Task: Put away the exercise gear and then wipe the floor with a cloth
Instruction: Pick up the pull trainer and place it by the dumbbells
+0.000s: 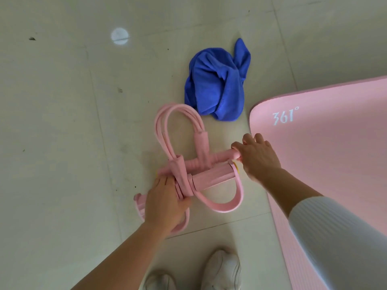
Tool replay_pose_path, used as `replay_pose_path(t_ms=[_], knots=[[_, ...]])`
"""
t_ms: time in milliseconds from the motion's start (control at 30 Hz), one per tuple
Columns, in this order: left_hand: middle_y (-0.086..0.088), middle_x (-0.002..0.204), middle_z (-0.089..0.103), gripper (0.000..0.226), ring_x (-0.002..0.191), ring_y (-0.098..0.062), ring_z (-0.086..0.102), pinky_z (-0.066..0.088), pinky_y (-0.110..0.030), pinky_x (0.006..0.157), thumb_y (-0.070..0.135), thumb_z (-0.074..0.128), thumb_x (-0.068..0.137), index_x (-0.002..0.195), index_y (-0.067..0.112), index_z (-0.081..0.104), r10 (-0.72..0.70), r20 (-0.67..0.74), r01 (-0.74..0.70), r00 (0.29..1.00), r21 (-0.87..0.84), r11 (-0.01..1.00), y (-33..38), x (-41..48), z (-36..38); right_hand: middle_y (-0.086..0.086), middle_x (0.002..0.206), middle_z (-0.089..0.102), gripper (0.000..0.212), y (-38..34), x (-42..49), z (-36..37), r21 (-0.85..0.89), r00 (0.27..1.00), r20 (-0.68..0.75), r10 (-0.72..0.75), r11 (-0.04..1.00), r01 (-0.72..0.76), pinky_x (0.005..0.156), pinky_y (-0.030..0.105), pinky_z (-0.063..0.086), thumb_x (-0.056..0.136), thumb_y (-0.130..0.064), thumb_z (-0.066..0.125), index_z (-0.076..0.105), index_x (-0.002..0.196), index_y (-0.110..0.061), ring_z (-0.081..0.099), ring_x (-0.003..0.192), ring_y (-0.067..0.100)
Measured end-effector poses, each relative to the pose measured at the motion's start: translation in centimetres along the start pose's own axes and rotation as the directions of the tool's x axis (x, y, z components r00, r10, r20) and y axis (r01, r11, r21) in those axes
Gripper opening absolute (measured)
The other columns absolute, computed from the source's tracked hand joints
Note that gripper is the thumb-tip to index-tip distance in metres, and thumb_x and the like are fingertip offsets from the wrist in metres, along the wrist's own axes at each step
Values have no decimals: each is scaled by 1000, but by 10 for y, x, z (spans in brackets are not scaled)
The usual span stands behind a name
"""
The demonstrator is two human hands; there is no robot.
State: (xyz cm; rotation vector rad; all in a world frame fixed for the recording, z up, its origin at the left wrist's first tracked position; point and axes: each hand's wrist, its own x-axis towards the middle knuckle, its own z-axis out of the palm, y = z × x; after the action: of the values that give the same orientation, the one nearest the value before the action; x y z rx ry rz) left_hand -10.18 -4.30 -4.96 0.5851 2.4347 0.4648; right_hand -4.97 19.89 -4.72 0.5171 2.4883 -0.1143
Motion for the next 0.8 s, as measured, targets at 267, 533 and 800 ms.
replay_pose_path(t_ms=[267,533,800], knots=[[9,93,60,35,91,-11,50,36,-19,68,44,70,78,103,22,59,75,73,-81,994,76,994,55,-93,-126,3,112,41,38,6,-144,-105,140,999,-22,25,990,-21,74,31,37,91,-15,57,47,126,-26,35,90,22],[9,81,57,26,84,-15,52,39,-23,67,37,73,74,89,21,59,347,70,-353,935,110,929,152,-200,-299,5,115,44,34,0,-354,-263,336,947,-75,312,902,-271,82,32,43,94,-20,56,50,126,-23,40,91,22],[-5,81,63,27,87,-29,53,44,-35,73,28,74,67,85,12,61,625,196,-653,756,154,741,244,-312,-402,8,110,46,30,-34,-574,-331,597,717,-75,693,607,-525,78,36,45,93,-19,58,55,123,-19,46,94,28]])
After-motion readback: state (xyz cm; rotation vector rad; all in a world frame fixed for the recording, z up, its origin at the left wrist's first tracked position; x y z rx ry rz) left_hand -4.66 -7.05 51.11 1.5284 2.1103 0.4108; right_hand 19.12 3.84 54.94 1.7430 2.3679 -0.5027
